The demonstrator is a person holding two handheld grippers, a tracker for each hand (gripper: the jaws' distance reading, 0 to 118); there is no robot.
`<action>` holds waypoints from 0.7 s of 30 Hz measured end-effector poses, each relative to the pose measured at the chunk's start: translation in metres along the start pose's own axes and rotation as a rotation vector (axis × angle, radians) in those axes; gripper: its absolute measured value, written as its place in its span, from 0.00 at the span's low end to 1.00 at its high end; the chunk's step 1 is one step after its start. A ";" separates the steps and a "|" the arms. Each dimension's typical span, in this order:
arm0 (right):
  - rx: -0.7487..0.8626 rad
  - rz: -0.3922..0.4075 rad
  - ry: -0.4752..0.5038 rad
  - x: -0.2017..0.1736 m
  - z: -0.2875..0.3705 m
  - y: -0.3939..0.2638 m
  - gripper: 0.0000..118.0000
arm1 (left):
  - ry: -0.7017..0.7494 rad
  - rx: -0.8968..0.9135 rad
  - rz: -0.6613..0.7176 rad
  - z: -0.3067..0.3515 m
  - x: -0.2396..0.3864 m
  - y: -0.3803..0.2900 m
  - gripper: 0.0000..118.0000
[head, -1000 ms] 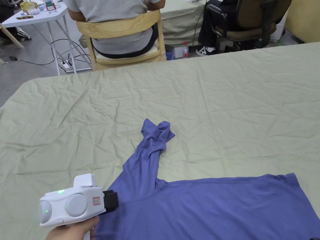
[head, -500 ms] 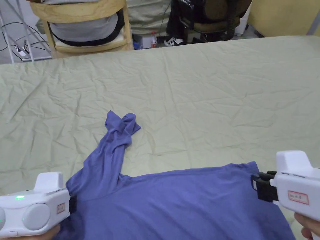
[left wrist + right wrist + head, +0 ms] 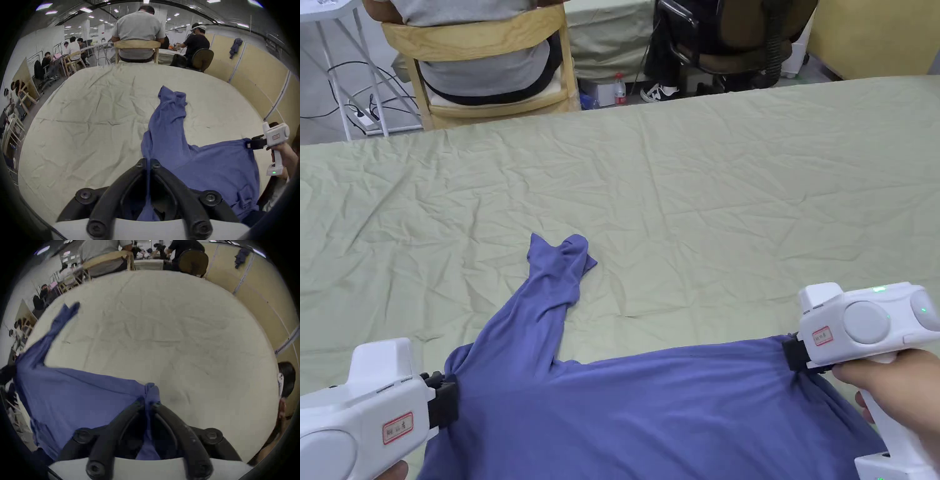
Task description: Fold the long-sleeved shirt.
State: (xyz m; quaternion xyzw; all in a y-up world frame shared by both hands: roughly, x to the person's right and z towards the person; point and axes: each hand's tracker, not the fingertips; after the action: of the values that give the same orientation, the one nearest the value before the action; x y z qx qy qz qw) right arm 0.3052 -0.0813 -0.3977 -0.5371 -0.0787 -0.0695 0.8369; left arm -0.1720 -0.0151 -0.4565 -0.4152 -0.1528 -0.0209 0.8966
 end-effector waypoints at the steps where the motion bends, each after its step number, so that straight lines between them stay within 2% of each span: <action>1: 0.034 -0.021 -0.014 -0.002 0.015 -0.007 0.08 | -0.011 0.009 0.011 0.009 0.001 0.000 0.01; 5: 0.267 0.036 -0.116 -0.016 0.085 -0.049 0.08 | -0.043 0.069 0.044 0.052 0.002 -0.003 0.01; 9: 0.412 -0.001 -0.084 -0.020 0.158 -0.096 0.08 | -0.053 0.151 0.103 0.104 -0.002 -0.011 0.01; 15: 0.599 -0.018 -0.088 -0.030 0.257 -0.151 0.08 | -0.067 0.304 0.174 0.194 0.008 -0.029 0.01; 19: 0.718 -0.064 -0.085 -0.038 0.308 -0.169 0.08 | -0.089 0.399 0.259 0.243 0.014 -0.034 0.01; 21: 0.779 -0.067 -0.077 -0.042 0.330 -0.169 0.08 | -0.091 0.444 0.242 0.264 0.017 -0.025 0.01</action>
State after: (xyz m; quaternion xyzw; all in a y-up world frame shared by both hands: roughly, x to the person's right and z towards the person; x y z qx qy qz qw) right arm 0.2119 0.1506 -0.1207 -0.1784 -0.1480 -0.0415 0.9719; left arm -0.2275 0.1684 -0.2720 -0.2242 -0.1432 0.1395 0.9538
